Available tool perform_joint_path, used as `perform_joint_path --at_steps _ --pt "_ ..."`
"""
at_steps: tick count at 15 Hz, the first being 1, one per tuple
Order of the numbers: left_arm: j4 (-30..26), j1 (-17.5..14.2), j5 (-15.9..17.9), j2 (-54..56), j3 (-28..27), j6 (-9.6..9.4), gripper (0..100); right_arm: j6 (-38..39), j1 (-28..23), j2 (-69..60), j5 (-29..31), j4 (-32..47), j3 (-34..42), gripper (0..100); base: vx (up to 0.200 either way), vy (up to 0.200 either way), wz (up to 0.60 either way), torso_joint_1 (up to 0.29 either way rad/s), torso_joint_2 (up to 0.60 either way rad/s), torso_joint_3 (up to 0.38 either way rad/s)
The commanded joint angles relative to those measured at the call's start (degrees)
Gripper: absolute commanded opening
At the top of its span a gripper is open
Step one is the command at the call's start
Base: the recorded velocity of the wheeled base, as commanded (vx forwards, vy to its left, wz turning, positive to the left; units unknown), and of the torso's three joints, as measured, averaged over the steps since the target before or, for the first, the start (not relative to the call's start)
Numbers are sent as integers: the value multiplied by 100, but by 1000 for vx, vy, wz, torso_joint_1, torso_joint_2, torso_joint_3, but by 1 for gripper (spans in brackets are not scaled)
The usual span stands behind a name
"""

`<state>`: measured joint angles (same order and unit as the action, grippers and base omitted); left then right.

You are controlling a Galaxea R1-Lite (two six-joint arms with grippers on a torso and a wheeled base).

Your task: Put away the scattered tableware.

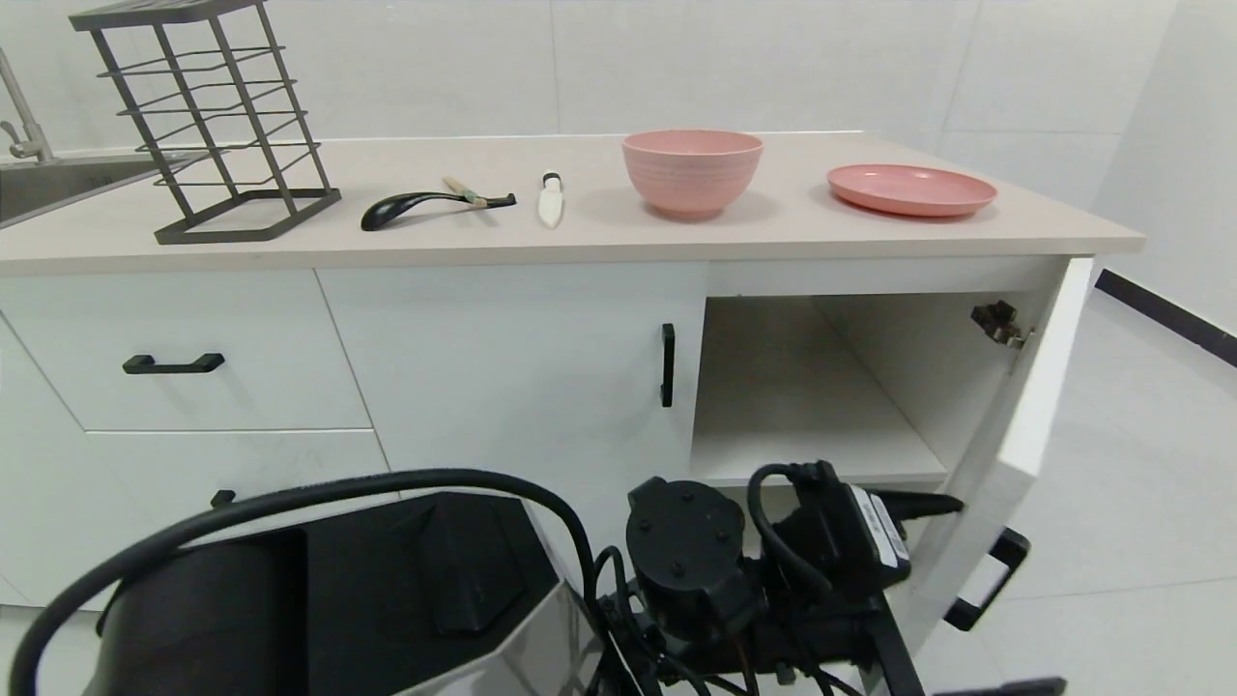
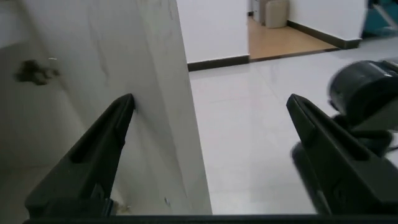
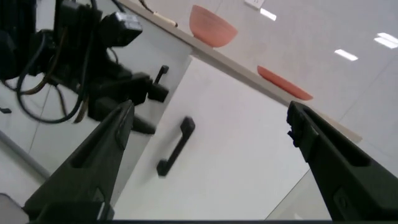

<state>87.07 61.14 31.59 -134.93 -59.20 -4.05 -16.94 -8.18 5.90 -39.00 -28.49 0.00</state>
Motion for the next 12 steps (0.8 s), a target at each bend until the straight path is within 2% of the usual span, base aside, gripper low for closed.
perform_joint_path --at_steps 1,3,5,7,9,11,12 --pt "-93 135 -12 -78 -48 0 100 -2 1 34 -3 -174 0 100 0 0 0 0 0 0" --pt "-278 355 -12 -201 -391 0 100 -2 1 34 -3 -535 0 100 0 0 0 0 0 0" --pt "-445 795 -12 -464 -927 9 100 -2 1 34 -3 -834 0 100 0 0 0 0 0 0" --pt "-682 944 -12 -728 -1270 18 100 -2 1 34 -3 -1194 0 100 0 0 0 0 0 0" --pt "-638 847 -21 -772 -1217 18 100 -2 1 34 6 -1423 0 100 0 0 0 0 0 0" --pt "-357 223 -38 -218 -611 18 100 7 1 34 6 -1396 0 100 0 0 0 0 0 0" --pt "-295 -181 -47 283 -83 9 100 7 1 34 6 -1379 0 100 0 0 0 0 0 0"
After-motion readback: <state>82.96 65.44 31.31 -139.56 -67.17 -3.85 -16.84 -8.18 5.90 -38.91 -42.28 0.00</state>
